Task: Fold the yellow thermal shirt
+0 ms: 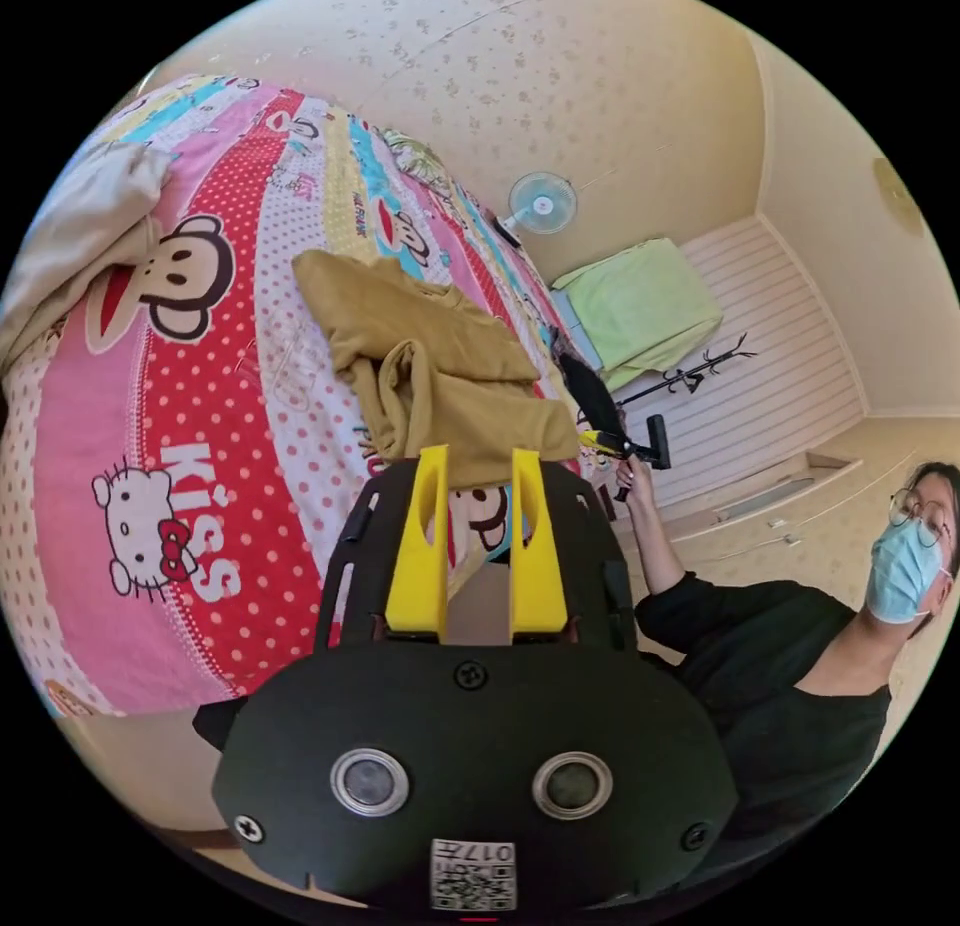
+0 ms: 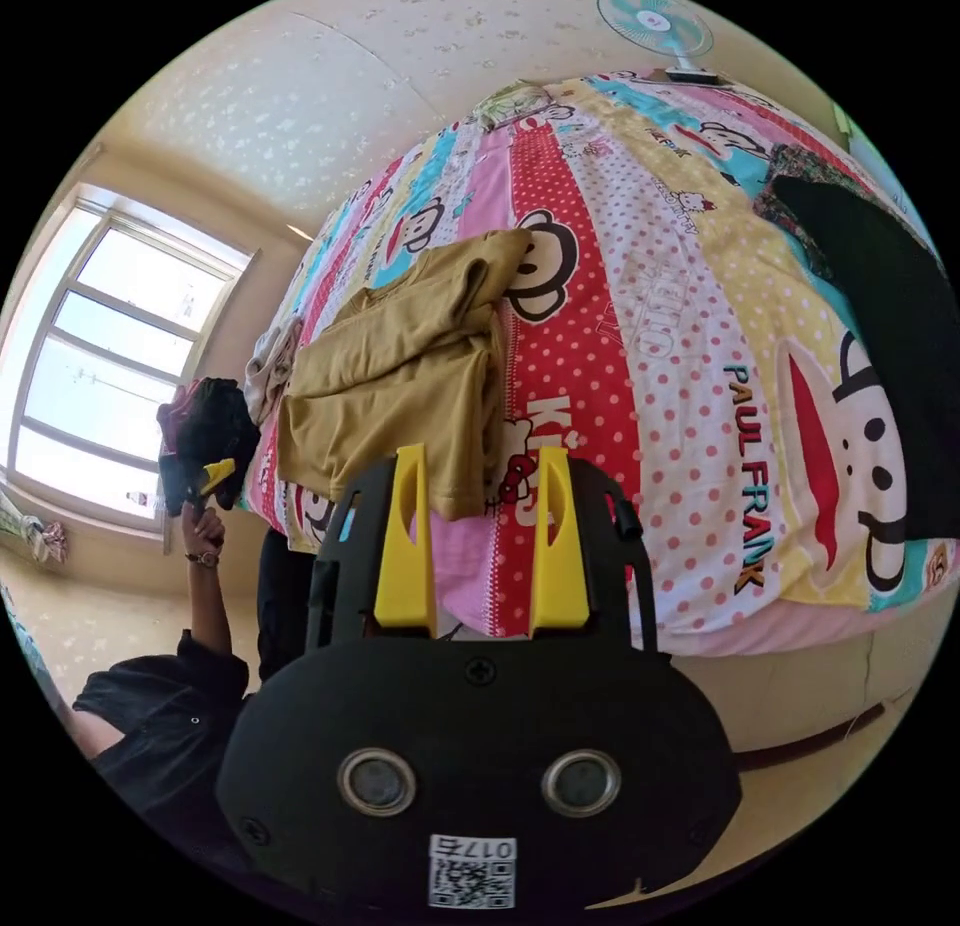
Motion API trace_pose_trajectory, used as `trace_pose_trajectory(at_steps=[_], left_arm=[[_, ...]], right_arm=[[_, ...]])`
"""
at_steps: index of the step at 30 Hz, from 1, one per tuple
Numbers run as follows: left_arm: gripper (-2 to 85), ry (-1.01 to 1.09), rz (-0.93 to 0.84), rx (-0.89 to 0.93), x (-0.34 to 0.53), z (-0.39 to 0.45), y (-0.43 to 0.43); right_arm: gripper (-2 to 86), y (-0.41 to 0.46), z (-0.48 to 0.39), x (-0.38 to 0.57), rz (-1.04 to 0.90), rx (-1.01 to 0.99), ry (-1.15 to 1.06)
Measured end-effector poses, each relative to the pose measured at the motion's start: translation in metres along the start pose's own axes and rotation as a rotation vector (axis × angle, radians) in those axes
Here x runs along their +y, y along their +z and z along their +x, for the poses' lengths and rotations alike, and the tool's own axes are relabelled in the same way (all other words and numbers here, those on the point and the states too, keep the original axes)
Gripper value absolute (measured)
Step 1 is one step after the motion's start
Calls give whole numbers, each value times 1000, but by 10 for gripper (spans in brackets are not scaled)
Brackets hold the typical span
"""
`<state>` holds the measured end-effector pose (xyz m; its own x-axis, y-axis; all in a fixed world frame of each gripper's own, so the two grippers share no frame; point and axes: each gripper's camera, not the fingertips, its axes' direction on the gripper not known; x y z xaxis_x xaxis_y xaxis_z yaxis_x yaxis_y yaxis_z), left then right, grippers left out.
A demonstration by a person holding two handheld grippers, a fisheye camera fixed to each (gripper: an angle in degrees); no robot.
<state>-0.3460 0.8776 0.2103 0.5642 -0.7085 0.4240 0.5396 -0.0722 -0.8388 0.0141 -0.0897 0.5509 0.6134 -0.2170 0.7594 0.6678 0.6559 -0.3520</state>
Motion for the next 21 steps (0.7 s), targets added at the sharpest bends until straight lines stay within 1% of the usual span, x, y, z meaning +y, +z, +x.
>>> trace_pose_trajectory(at_steps=[3, 5, 8, 10, 11, 13, 14, 15, 17, 20, 21], left_arm=[[157, -14, -19, -102, 11, -3, 21], [166, -1, -18, -117, 10, -5, 33], [160, -14, -56, -101, 0, -14, 55], [137, -33, -89, -94, -3, -21, 68], [116, -37, -99, -70, -3, -24, 72], [69, -20, -93, 49, 3, -27, 70], [51, 6, -73, 170, 10, -27, 64], [49, 22, -53, 287, 18, -26, 56], [49, 42, -33, 397, 34, -21, 38], [49, 102, 22, 440, 64, -1, -6], [49, 140, 46, 460, 77, 11, -26]], right_arm=[[149, 13, 22, 19, 28, -101, 20], [145, 22, 32, 25, 38, -147, 37], [134, 45, 40, 33, 29, -176, 66], [96, 50, 38, 46, 84, -123, 82], [79, 50, 37, 49, 89, -137, 68], [47, 51, 38, 59, 73, -218, 67], [44, 49, 37, 62, 76, -237, 64], [38, 41, 36, 71, 103, -276, 47], [31, 22, 32, 85, 148, -335, 12], [26, -14, 21, 108, 197, -492, -92], [25, -30, 12, 118, 221, -545, -157]])
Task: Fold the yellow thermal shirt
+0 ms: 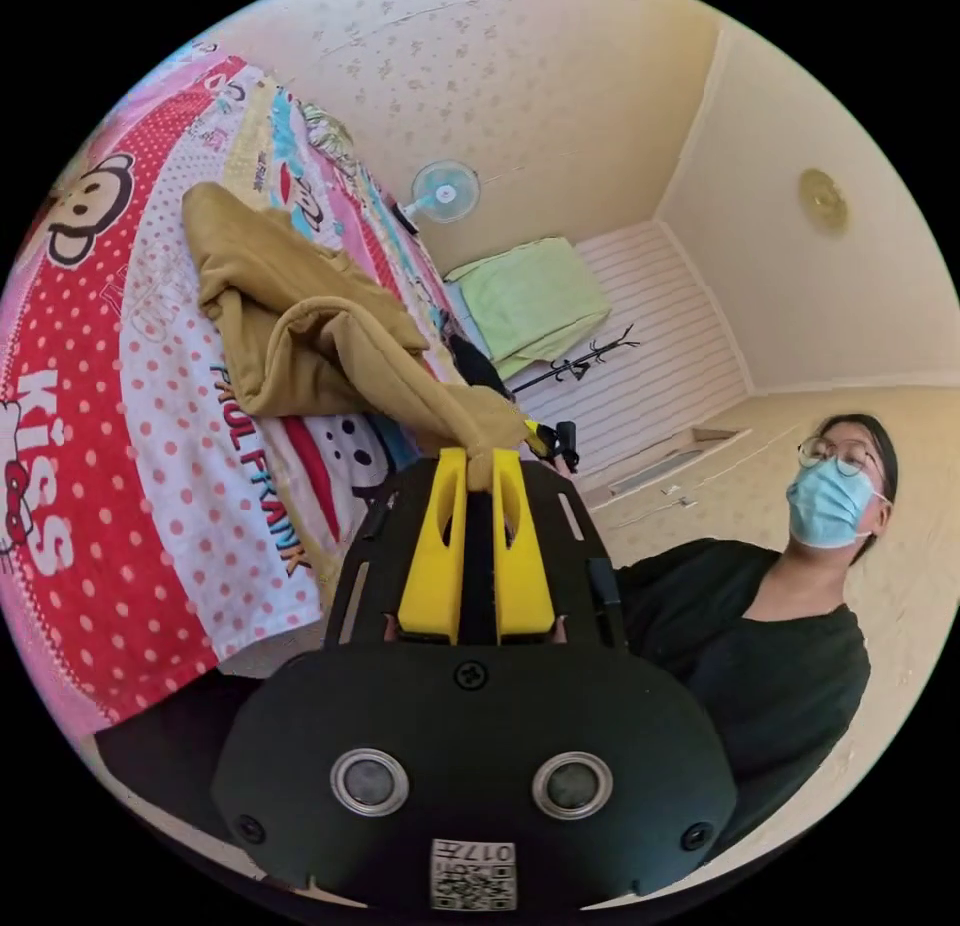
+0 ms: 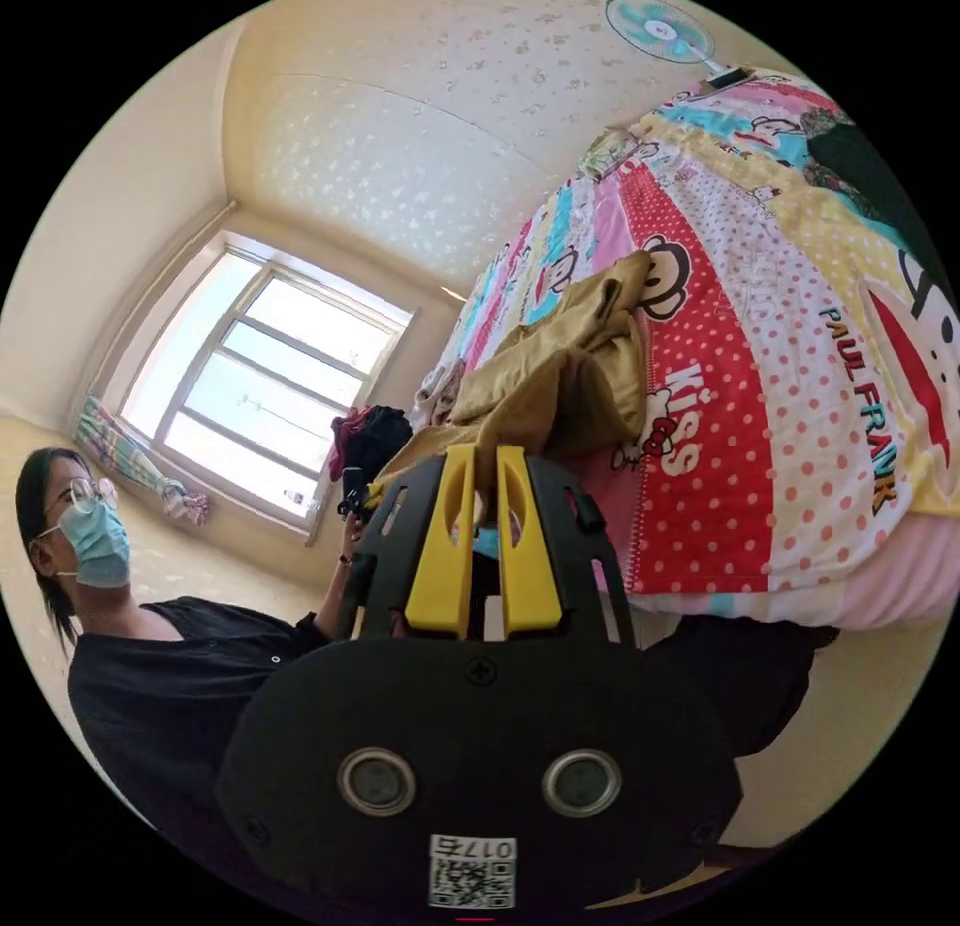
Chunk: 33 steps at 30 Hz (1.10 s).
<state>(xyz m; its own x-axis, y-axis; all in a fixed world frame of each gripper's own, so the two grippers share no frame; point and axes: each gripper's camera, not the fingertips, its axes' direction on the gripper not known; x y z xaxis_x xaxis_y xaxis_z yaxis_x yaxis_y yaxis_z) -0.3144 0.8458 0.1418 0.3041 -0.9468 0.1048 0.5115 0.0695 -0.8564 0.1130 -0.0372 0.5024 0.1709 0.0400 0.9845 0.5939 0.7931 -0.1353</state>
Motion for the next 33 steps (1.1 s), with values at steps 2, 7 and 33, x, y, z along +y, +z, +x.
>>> trace_pose_trajectory(at_steps=[2, 7, 33], left_arm=[[49, 70, 22, 34, 15, 33, -16], [49, 59, 73, 4, 57, 80, -41], [163, -151, 80, -481, -149, -28, 16]], right_arm=[[23, -10, -23, 7, -13, -50, -71], [19, -27, -84, 44, -48, -99, -211], [97, 134, 18, -182, -110, 376, 69]])
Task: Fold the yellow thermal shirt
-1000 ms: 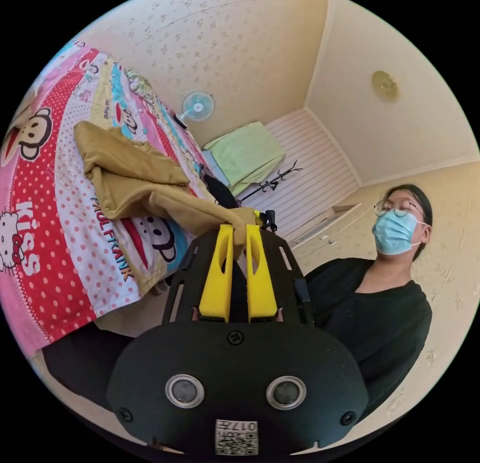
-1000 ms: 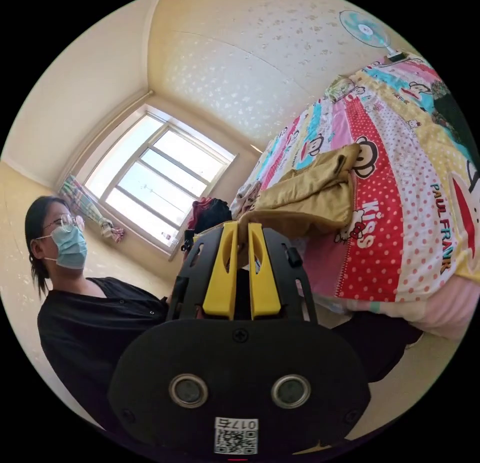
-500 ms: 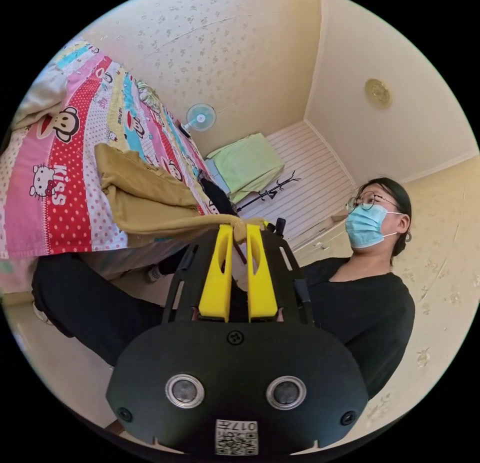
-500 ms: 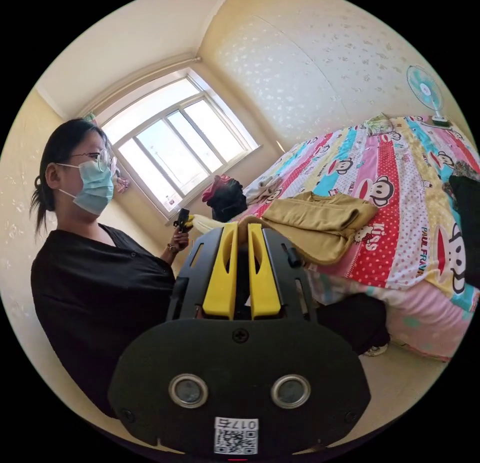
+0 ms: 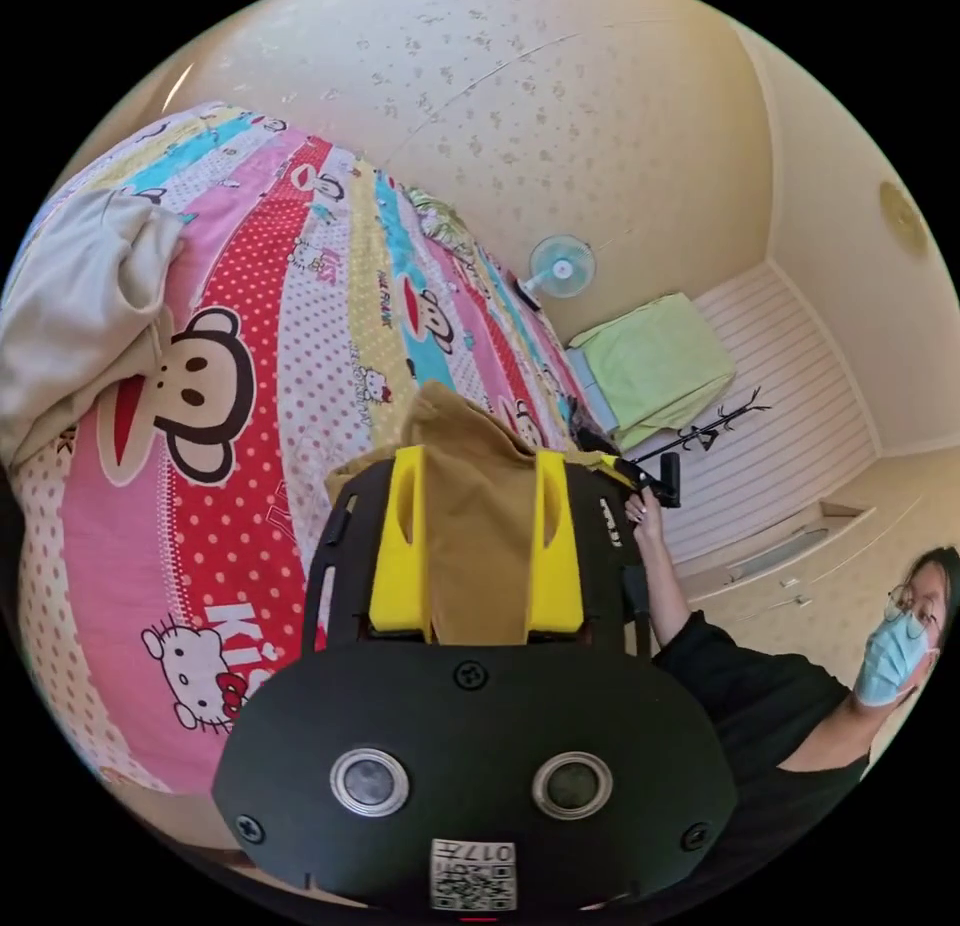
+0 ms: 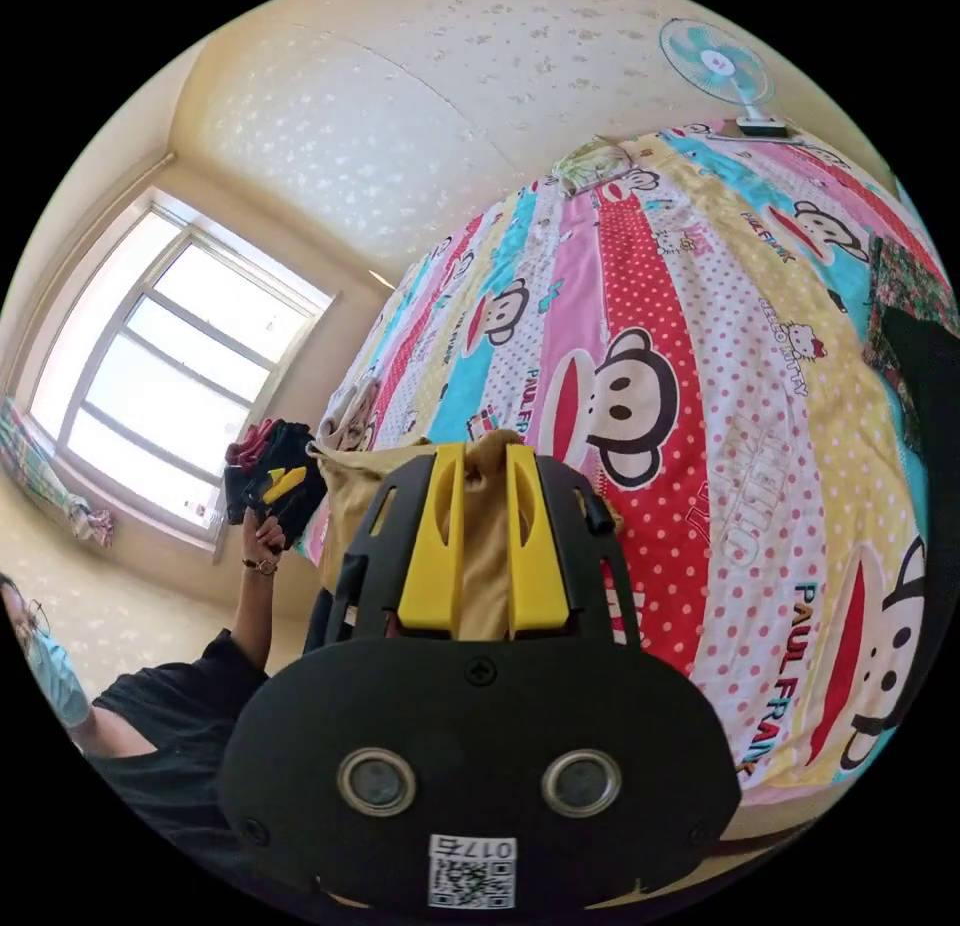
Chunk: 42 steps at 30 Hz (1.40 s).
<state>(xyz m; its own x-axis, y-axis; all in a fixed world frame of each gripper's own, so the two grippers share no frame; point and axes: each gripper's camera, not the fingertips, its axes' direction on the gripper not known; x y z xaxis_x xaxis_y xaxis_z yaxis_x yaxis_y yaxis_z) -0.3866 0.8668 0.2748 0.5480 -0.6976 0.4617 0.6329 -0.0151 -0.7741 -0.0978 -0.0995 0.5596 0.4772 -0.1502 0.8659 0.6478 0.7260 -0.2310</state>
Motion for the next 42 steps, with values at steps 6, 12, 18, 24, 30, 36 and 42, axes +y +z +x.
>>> trace_pose_trajectory(at_steps=[6, 12, 18, 24, 30, 36, 42], left_arm=[[151, 18, -41, -88, 59, 12, 22], [121, 3, -196, -181, 95, 38, 61], [32, 37, -184, -81, 90, 62, 45], [30, -61, -196, -40, 113, 50, 37], [96, -249, 8, 239, 138, 21, 23], [185, -282, -109, 41, 112, 42, 46], [78, -321, -97, 109, 102, 57, 54]], right_arm=[[138, 19, -5, 68, -71, 84, -6], [110, 17, -30, 126, -123, -29, -14], [38, 4, -53, 128, -172, -38, -37], [34, -5, -53, 146, -152, 5, 94], [67, -19, -81, 147, -42, 138, 192], [112, -3, -175, 104, 26, 179, -26], [31, 104, -209, 91, -120, 53, -83]])
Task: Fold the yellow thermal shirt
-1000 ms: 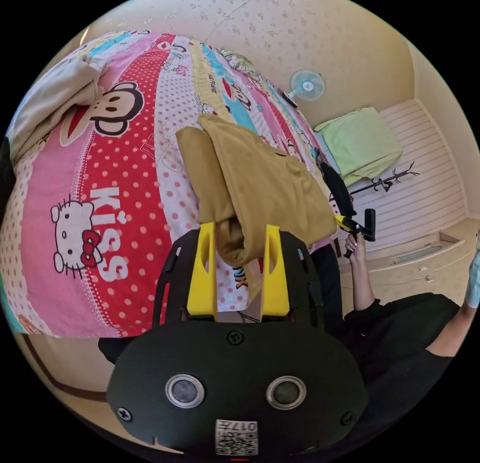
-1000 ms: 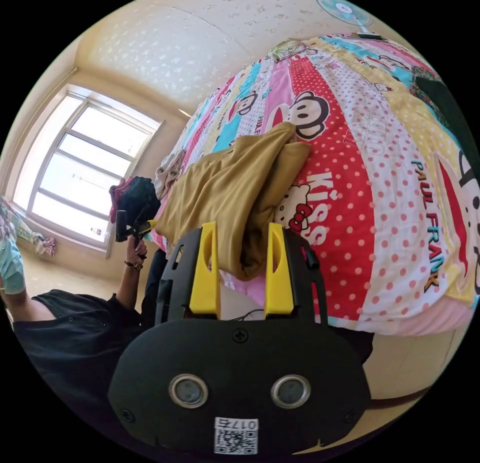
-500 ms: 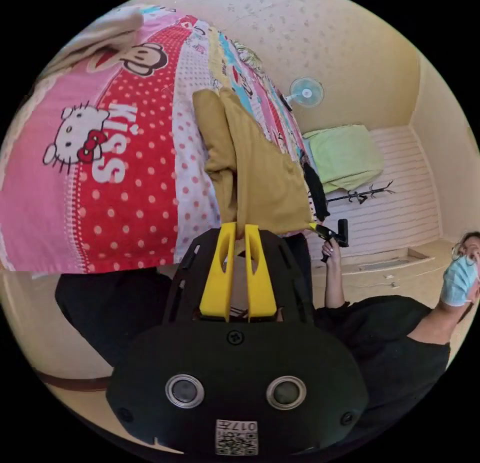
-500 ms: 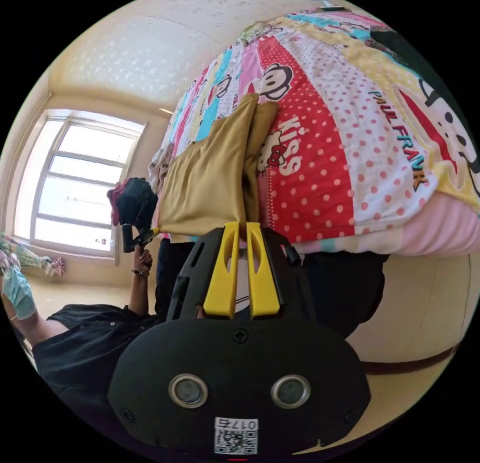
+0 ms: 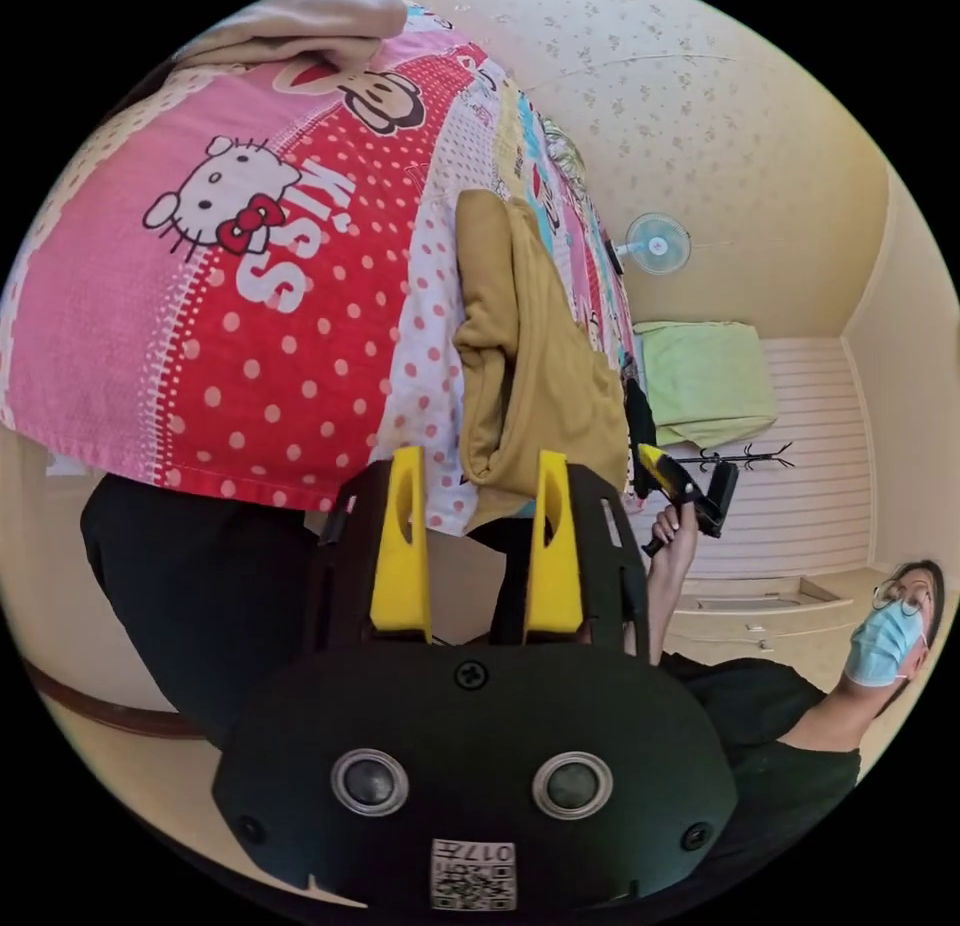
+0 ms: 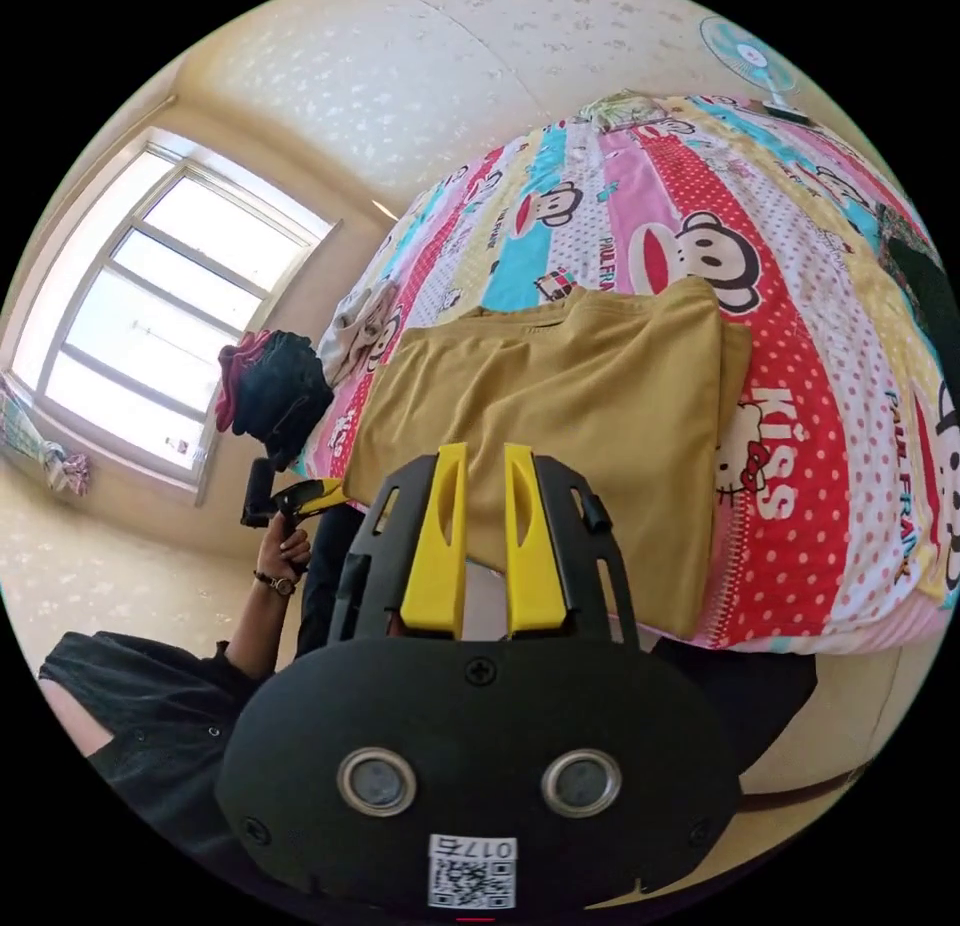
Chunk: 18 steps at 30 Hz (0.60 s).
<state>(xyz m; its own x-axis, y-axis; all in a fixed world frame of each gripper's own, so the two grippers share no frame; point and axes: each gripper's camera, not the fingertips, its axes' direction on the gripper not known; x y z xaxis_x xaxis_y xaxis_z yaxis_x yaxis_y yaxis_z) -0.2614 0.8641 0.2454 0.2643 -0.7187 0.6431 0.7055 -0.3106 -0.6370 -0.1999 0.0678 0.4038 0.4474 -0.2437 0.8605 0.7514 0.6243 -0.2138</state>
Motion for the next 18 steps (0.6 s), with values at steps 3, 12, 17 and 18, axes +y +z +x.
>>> trace_pose_trajectory(at_steps=[3, 12, 17, 18], left_arm=[[76, -48, -7, 113, -5, 1, 10], [54, 119, -12, 118, -41, 113, 12], [53, 394, -176, -66, -67, 251, 70], [52, 455, -222, -83, -67, 280, 95]], right_arm=[[15, 79, -1, 2, -227, 112, 17], [6, 67, 4, 29, -128, 12, -113], [6, -7, 37, 70, 263, -145, -69], [6, -28, 53, 82, 372, -182, -15]])
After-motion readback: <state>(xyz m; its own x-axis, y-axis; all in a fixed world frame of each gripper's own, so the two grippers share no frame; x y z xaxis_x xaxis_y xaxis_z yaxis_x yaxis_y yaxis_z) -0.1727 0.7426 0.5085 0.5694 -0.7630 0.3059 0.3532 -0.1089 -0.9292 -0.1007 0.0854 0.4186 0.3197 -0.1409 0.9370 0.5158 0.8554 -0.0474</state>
